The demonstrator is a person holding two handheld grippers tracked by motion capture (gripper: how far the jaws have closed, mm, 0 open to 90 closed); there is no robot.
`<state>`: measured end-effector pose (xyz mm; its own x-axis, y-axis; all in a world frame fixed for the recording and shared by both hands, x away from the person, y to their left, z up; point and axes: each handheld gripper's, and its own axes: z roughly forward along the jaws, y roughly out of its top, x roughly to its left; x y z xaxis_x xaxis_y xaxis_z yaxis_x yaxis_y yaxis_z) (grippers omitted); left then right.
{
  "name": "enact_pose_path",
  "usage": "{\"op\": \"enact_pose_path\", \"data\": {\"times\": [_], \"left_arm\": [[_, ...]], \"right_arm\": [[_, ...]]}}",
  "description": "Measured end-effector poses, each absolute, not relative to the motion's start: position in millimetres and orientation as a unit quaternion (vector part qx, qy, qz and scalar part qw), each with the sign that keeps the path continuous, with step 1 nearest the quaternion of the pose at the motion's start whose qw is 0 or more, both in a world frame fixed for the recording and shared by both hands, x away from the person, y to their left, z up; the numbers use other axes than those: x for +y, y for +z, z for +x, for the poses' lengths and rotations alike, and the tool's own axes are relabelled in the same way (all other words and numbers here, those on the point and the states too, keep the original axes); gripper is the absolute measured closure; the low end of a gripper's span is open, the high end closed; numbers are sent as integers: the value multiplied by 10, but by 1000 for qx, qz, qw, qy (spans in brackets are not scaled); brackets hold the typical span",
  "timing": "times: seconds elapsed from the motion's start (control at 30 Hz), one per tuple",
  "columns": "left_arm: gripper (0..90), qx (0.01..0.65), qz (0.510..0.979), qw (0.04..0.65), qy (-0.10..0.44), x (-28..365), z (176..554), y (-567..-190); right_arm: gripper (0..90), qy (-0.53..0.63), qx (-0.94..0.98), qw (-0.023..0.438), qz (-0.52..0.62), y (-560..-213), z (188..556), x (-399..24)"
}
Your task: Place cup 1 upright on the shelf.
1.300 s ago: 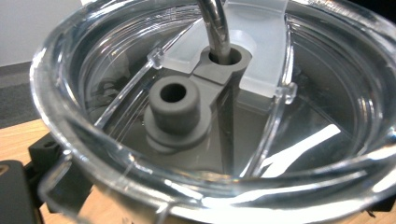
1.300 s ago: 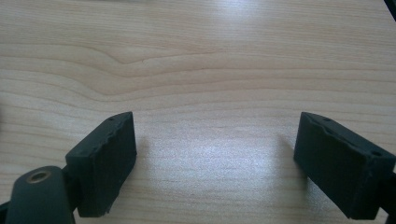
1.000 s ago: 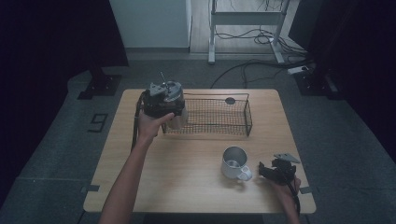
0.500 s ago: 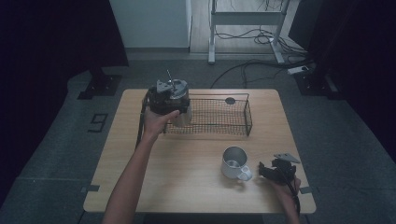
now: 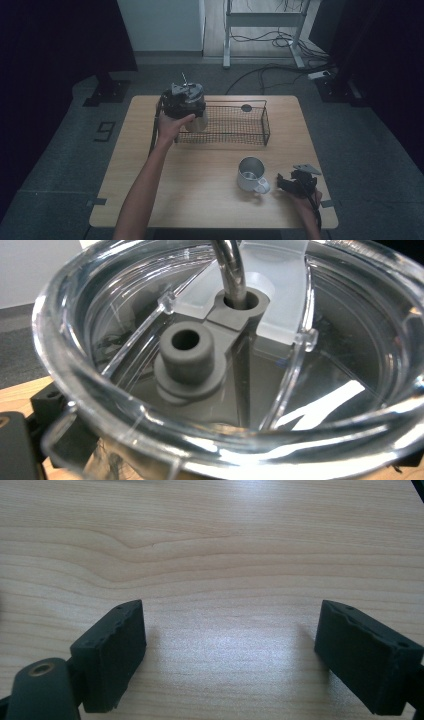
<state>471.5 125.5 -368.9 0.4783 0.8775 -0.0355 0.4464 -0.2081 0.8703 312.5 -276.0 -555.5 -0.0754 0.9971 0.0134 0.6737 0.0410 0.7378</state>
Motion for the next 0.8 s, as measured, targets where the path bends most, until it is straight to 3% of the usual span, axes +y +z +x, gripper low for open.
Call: {"op": "enact_pose_path", "data": {"times": [0.8], "left_arm": [[38,464,735,426,250,1161,4999,-3864]], "right_arm": [[129,300,668,270,625,-5556,3125,-2762]]}}
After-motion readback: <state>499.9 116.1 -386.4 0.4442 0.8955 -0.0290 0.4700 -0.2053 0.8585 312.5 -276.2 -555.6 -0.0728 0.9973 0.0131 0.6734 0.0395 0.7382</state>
